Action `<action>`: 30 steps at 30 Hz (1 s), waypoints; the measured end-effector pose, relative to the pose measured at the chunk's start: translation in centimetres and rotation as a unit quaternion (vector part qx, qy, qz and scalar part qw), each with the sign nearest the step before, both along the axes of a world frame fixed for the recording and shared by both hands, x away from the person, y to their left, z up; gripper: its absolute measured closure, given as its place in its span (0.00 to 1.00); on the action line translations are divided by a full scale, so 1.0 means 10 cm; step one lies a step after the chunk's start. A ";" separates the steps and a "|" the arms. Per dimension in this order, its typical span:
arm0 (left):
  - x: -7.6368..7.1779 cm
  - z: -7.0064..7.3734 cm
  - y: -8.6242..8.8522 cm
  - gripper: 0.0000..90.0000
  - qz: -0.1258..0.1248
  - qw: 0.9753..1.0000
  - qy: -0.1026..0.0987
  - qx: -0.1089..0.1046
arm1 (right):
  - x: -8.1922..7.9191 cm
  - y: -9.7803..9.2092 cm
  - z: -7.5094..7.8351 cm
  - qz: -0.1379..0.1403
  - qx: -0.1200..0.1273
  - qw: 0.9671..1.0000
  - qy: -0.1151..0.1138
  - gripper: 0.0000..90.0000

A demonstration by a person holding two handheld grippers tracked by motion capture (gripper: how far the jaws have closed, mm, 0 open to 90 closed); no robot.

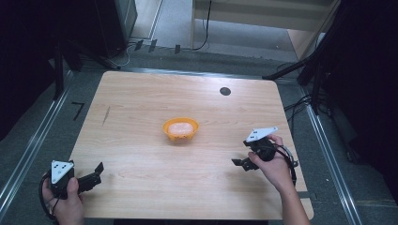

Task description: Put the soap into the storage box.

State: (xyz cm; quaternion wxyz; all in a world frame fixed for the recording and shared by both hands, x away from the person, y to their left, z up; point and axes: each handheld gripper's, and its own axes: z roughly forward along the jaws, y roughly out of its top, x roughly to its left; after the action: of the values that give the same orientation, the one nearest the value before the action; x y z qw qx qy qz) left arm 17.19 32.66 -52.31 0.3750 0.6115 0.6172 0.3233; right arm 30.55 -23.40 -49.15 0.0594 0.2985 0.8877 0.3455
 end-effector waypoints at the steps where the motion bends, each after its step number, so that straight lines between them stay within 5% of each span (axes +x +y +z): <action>1: 0.00 0.00 0.00 0.00 0.000 1.000 0.000 -0.001 | -0.02 -0.03 -0.01 -0.001 0.002 1.000 0.000 0.12; 30: 0.00 0.00 -0.01 0.00 -0.001 1.000 0.000 0.007 | -0.50 -0.66 -0.31 -0.068 0.052 0.996 -0.021 0.12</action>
State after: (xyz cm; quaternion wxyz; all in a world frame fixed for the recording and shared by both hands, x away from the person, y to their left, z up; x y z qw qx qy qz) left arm 17.21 32.55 -52.31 0.3714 0.6149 0.6141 0.3269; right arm 25.55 -29.97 -52.24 0.0859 0.3535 0.8448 0.3923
